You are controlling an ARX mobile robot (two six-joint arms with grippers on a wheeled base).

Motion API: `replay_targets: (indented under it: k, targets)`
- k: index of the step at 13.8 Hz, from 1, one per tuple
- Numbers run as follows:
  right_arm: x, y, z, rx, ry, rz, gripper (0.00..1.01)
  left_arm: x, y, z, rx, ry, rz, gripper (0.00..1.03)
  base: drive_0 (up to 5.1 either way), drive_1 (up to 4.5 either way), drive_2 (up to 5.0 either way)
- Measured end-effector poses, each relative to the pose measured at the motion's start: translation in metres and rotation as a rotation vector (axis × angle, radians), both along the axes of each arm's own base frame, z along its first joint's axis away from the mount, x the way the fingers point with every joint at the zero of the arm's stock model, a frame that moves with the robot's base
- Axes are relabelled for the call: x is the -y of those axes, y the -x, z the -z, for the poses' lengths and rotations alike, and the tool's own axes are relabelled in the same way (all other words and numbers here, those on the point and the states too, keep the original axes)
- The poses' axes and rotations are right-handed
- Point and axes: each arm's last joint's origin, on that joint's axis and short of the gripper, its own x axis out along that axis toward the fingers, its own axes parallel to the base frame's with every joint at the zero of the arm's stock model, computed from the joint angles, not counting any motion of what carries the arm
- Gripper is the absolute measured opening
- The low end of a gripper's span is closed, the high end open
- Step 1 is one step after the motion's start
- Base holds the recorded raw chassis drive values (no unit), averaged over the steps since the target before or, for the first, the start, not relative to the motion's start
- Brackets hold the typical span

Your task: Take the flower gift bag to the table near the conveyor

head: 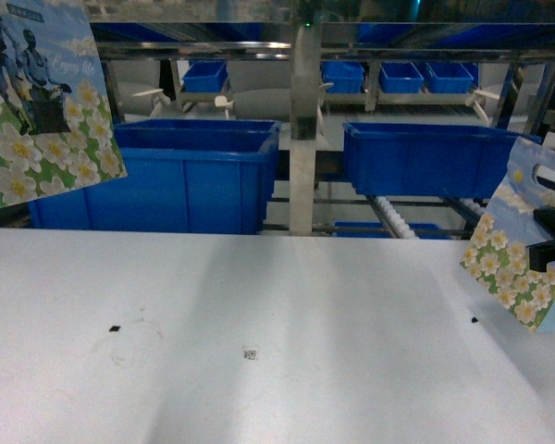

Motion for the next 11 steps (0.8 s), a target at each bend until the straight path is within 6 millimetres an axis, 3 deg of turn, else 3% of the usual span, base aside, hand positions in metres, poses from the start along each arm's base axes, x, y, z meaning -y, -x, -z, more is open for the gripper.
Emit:
replay_targets:
  k: [4, 10, 11]
  targets:
    - [0.005, -0.019, 0.021, -0.074, -0.017, 0.011, 0.02, 0.000, 0.000, 0.000, 0.000, 0.000, 0.000, 0.02, 0.0, 0.00, 0.0]
    - [-0.024, -0.004, 0.044, -0.136, -0.039, -0.044, 0.03, 0.000, 0.000, 0.000, -0.001, 0.000, 0.000, 0.02, 0.0, 0.00, 0.0]
    - [-0.023, 0.002, 0.048, -0.150, -0.035, -0.026, 0.15, 0.000, 0.000, 0.000, 0.001, 0.000, 0.000, 0.02, 0.0, 0.00, 0.0]
